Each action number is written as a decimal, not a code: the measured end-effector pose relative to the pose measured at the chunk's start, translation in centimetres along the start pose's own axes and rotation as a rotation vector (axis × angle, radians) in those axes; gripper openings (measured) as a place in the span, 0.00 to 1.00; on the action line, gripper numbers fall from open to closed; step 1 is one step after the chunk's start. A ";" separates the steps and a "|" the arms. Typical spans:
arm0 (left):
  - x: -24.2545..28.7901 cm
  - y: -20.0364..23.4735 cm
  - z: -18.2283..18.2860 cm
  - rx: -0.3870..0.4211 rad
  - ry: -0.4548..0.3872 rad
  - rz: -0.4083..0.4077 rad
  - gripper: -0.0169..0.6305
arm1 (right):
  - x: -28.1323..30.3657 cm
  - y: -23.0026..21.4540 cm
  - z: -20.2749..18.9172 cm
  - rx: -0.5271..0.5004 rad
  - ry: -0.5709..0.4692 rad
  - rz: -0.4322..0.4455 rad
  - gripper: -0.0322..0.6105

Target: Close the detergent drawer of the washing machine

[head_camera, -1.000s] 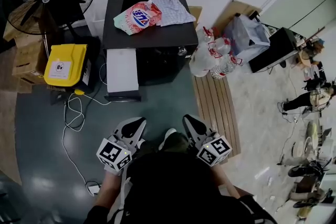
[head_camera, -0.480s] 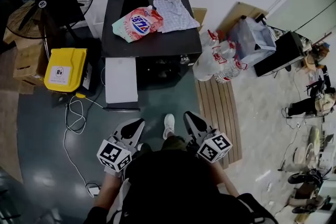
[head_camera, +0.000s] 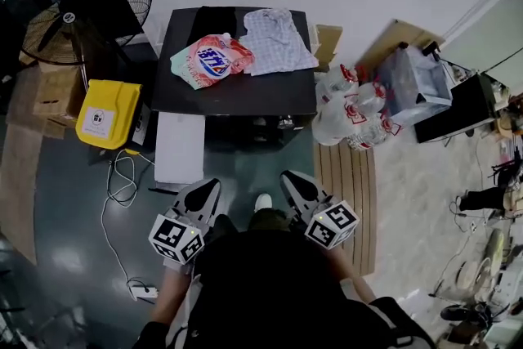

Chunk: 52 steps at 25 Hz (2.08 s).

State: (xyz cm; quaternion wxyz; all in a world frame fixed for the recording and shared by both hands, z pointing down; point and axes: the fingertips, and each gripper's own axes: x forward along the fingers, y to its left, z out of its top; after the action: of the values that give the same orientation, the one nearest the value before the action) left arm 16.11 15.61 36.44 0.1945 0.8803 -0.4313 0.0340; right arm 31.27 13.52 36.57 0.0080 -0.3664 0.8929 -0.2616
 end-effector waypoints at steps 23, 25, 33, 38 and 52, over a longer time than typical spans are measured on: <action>-4.9 6.6 -3.1 -0.204 -0.065 0.539 0.04 | 11.0 2.8 -3.3 -0.149 0.369 0.481 0.09; -6.7 7.5 -3.7 -0.231 -0.086 0.580 0.04 | 12.2 4.2 -4.4 -0.177 0.404 0.514 0.09; -13.8 11.3 -8.3 -0.327 -0.111 0.697 0.04 | 16.8 11.0 -10.7 -0.298 0.571 0.627 0.10; -16.8 13.0 -11.3 -0.390 -0.119 0.722 0.04 | 18.9 14.0 -14.7 -0.401 0.683 0.664 0.10; -18.2 17.3 -18.8 -0.451 -0.006 0.628 0.04 | 22.0 15.6 -25.9 -0.570 0.929 0.633 0.15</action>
State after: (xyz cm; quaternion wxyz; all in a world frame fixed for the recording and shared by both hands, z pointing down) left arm -6.66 26.65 55.08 0.3622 0.6407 -0.6770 -0.0065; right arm -0.27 20.23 55.42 -0.4015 0.0796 0.9031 -0.1303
